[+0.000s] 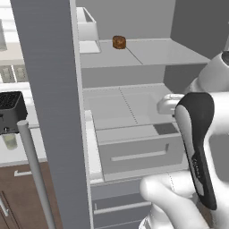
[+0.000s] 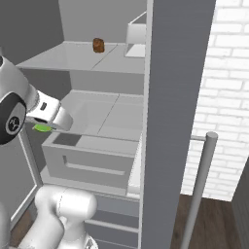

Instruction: Grab a lemon wedge from the fridge and one ice cube from the ice bowl, and put them in the glass of lemonade.

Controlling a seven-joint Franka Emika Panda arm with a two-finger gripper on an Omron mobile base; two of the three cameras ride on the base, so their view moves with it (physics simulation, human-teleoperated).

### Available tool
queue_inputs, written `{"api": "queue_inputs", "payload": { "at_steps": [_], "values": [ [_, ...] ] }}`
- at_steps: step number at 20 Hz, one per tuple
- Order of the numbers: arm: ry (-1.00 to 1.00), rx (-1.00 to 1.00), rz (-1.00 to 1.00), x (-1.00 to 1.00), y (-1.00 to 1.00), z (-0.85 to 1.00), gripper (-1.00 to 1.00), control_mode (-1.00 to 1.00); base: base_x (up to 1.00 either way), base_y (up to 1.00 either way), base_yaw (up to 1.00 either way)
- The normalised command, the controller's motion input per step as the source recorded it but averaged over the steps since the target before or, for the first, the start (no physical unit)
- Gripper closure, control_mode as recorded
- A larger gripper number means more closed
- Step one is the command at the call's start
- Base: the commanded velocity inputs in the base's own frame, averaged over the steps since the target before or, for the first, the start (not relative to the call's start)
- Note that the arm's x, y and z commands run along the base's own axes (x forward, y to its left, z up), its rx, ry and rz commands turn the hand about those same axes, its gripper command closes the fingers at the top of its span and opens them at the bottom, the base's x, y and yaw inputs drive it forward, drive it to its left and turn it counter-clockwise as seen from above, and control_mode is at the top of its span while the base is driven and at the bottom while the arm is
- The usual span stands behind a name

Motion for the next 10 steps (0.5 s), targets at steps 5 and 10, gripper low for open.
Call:
{"api": "queue_inputs", "payload": {
  "at_steps": [5, 10],
  "values": [
    [0.13, 0.00, 0.00, -0.68, 0.00, -0.52, 1.00, -1.00, 0.00, 0.00, 0.00],
    [0.03, 0.00, 0.00, -0.15, 0.00, -0.13, 1.00, -1.00, 0.00, 0.00, 0.00]
  ]
}}
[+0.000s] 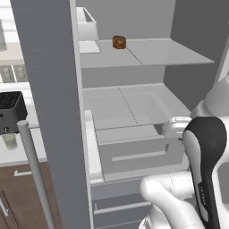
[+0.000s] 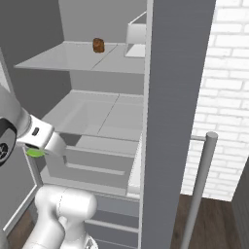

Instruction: Grab a lemon wedge from the fridge and one ice cube from the ice bowl, and put them in the glass of lemonade.

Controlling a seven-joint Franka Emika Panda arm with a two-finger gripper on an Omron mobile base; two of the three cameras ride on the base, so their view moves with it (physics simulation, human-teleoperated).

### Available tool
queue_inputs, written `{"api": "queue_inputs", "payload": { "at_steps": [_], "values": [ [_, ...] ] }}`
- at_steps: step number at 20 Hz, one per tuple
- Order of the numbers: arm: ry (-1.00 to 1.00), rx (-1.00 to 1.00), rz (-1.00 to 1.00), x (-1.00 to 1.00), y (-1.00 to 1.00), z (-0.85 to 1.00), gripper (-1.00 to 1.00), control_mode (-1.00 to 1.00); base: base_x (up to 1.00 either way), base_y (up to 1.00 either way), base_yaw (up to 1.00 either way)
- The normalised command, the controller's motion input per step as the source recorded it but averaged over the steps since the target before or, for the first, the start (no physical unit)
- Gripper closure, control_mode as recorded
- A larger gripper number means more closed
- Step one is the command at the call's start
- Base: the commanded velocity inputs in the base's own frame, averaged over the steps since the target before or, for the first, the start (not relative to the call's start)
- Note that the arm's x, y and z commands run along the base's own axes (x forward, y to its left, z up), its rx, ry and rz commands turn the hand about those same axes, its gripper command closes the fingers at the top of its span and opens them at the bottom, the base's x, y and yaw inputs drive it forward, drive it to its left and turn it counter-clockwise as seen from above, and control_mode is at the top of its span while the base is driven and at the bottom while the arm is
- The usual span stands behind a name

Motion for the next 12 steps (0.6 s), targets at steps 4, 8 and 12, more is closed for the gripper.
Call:
{"api": "queue_inputs", "payload": {
  "at_steps": [4, 8, 12],
  "values": [
    [0.00, 0.00, 0.00, 0.00, 0.00, 0.00, 1.00, -1.00, 0.00, 0.00, 0.00],
    [0.00, 0.00, 0.00, -0.09, 0.00, 0.00, 1.00, 1.00, -0.72, 0.15, 0.00],
    [0.00, 0.00, 0.00, 0.00, 0.00, 0.00, 1.00, 1.00, -1.00, 0.51, 0.03]
  ]
}}
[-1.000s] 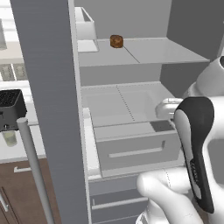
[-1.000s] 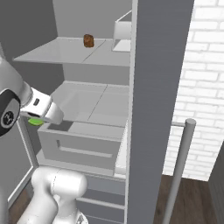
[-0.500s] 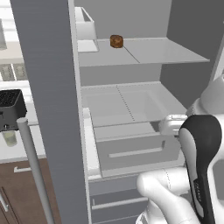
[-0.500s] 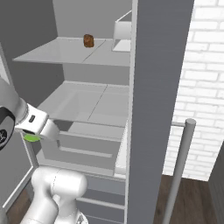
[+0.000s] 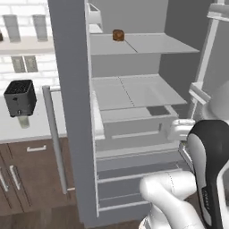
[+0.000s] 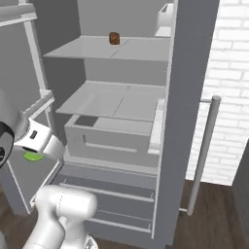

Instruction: Grab a lemon wedge from the fridge and one ice cube from the ice bowl, and put them in the glass of lemonade.

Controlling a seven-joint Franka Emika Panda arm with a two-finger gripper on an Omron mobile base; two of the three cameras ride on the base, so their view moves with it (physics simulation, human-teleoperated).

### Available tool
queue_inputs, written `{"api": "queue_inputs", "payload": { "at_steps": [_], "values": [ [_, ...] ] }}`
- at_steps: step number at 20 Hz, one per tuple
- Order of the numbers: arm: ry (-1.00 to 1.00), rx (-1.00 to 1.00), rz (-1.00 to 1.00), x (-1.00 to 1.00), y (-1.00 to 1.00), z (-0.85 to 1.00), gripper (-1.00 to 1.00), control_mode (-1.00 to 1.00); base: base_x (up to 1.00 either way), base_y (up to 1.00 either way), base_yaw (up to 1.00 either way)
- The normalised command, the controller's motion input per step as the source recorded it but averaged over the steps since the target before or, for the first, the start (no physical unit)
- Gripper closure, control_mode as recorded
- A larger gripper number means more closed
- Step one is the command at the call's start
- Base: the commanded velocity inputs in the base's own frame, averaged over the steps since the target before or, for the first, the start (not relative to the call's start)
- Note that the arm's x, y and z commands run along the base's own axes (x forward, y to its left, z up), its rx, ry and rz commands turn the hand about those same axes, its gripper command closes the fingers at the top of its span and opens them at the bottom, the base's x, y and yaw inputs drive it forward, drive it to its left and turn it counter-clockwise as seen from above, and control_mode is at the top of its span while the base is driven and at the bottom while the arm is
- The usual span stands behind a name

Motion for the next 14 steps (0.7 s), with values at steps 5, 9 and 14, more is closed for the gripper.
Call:
{"api": "queue_inputs", "payload": {
  "at_steps": [5, 9, 14],
  "values": [
    [0.00, 0.00, 0.00, 0.00, 0.00, 0.00, 1.00, 1.00, -0.60, 0.94, 0.43],
    [0.00, 0.00, 0.00, 0.00, 0.00, 0.00, 1.00, 1.00, -0.33, 1.00, 0.57],
    [0.00, 0.00, 0.00, 0.00, 0.00, 0.00, 1.00, 1.00, 0.07, 1.00, 0.26]
  ]
}}
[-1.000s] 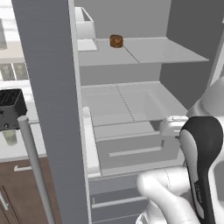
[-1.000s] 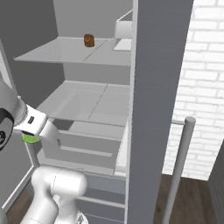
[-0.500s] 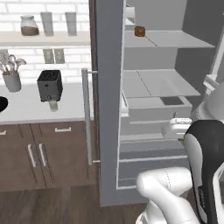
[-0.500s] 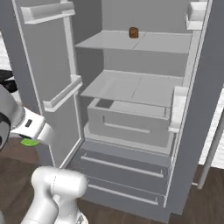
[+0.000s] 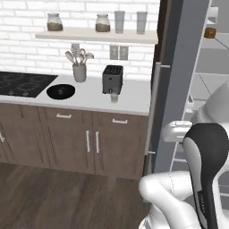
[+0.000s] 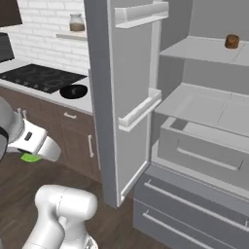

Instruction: Grab a lemon wedge from the fridge and one ice cube from the ice bowl, and put them in the glass of lemonade.

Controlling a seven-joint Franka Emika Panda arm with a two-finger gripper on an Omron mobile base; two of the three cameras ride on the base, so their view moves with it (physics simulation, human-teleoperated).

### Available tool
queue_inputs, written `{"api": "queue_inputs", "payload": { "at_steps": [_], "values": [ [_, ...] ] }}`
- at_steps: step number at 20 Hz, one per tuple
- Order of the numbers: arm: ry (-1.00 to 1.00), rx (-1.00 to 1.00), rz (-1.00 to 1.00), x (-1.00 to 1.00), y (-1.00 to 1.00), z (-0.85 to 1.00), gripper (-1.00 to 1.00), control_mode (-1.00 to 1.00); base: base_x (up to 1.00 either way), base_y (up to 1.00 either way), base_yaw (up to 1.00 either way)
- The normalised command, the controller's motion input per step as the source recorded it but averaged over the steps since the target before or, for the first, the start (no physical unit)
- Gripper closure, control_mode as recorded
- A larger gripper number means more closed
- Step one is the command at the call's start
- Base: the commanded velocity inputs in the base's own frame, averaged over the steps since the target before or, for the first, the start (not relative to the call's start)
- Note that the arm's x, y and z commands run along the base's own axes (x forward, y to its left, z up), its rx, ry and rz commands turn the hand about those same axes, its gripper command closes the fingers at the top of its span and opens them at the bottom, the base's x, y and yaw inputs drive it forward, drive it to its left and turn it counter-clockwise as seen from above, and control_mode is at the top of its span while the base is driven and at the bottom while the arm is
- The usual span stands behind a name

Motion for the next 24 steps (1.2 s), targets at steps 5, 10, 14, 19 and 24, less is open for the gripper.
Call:
{"api": "queue_inputs", "payload": {
  "at_steps": [5, 10, 14, 19, 24],
  "values": [
    [0.00, 0.00, 0.00, 0.00, 0.00, 0.00, 1.00, 1.00, 0.85, 0.92, -0.13],
    [0.00, 0.00, 0.00, 0.00, 0.00, 0.00, 1.00, 1.00, 1.00, 0.56, -0.14],
    [0.00, 0.00, 0.00, 0.00, 0.00, 0.00, 1.00, 1.00, 1.00, 0.12, 0.04],
    [0.00, 0.00, 0.00, 0.00, 0.00, 0.00, 1.00, 1.00, 0.47, 0.09, 0.00],
    [0.00, 0.00, 0.00, 0.00, 0.00, 0.00, 1.00, 1.00, -0.08, 0.82, -0.29]
  ]
}}
